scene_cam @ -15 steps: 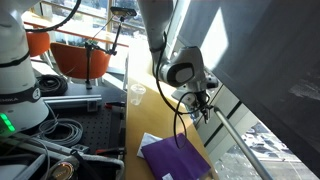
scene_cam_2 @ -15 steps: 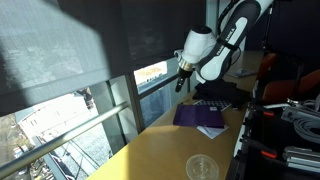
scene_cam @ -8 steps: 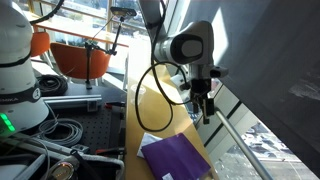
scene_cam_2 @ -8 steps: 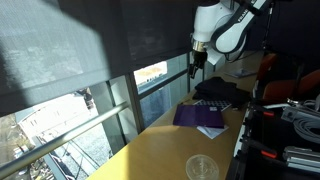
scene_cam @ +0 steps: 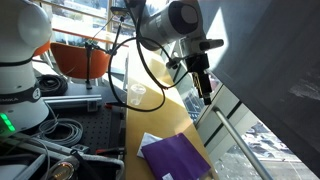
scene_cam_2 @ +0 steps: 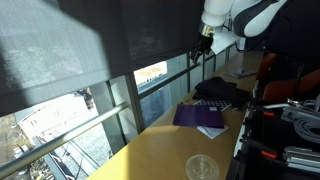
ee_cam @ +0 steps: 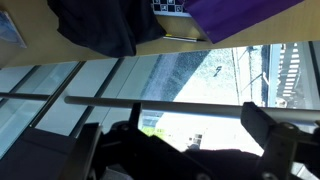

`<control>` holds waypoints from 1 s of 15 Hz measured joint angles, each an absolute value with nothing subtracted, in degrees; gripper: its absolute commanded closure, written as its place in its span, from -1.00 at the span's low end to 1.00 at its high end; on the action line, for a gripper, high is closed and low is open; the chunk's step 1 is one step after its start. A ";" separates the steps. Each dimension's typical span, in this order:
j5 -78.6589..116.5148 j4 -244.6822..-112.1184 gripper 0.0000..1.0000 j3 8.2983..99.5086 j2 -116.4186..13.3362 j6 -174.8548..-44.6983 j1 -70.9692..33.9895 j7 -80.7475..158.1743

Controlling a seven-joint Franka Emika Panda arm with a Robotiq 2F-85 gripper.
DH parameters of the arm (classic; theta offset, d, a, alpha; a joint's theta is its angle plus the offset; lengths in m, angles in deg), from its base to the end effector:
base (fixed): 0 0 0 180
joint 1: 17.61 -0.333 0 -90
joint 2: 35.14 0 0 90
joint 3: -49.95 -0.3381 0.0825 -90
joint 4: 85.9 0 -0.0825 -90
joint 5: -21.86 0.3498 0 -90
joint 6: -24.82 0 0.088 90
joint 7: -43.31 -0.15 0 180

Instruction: Close the purple file

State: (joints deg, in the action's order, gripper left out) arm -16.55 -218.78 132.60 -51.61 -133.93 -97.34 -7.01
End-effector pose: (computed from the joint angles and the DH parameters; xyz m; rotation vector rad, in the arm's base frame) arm 0.5381 0.0030 0.3659 2.5709 -0.3524 0.7320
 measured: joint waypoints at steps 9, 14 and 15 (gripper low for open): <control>-10.11 -226.37 -1.00 165.56 -52.93 -133.34 -132.46 -8.25; -9.42 -235.46 -1.00 181.21 -69.06 -134.20 -144.04 -11.21; -9.41 -237.60 -1.00 183.36 -72.48 -133.96 -145.40 -11.21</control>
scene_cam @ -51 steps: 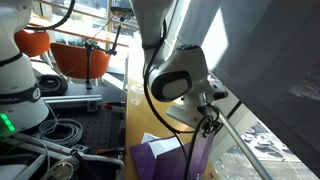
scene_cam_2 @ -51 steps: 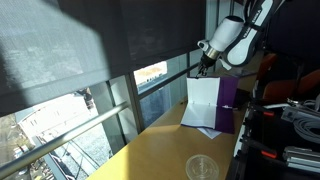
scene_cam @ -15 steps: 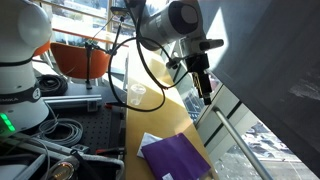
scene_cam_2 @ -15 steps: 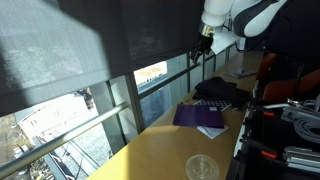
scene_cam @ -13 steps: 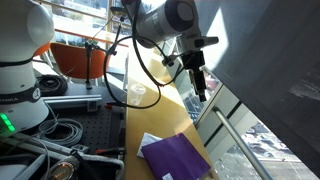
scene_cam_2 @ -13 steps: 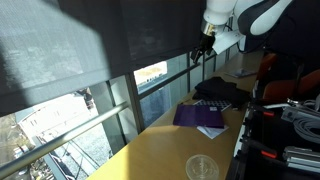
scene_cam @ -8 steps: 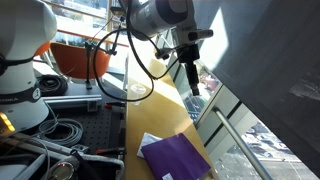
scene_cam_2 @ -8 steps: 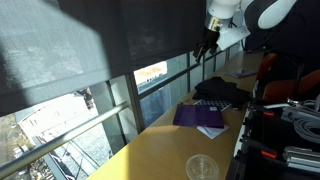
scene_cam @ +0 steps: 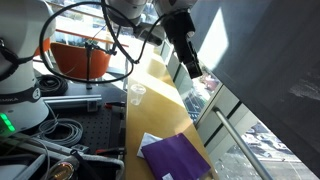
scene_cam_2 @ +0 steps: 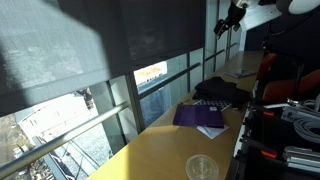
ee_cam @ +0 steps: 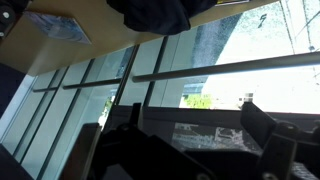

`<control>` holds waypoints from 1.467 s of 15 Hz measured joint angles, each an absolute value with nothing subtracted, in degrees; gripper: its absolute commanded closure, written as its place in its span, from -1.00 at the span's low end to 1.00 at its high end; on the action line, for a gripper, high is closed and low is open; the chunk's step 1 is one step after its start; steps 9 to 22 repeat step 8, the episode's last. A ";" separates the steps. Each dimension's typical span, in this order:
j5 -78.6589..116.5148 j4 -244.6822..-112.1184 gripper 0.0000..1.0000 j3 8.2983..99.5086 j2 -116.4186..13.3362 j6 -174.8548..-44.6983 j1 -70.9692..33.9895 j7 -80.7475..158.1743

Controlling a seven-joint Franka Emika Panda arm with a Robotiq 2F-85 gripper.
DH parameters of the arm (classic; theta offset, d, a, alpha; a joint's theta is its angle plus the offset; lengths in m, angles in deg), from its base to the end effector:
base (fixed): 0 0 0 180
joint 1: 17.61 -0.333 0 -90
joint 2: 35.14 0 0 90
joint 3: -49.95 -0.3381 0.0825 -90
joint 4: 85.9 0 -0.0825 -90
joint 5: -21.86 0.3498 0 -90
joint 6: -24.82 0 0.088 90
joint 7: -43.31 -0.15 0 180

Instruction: Close the purple file

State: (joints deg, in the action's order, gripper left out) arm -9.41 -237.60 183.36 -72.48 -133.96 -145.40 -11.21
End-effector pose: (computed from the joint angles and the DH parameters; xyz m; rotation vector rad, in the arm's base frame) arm 0.4137 -0.0156 0.4469 2.3390 -0.6639 0.9495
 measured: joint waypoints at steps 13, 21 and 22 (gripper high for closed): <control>-9.33 -242.05 -1.00 185.25 -80.06 -133.94 -146.67 -11.42; -9.33 -242.05 -1.00 185.25 -80.06 -133.94 -146.67 -11.42; -9.33 -242.05 -1.00 185.25 -80.06 -133.94 -146.67 -11.42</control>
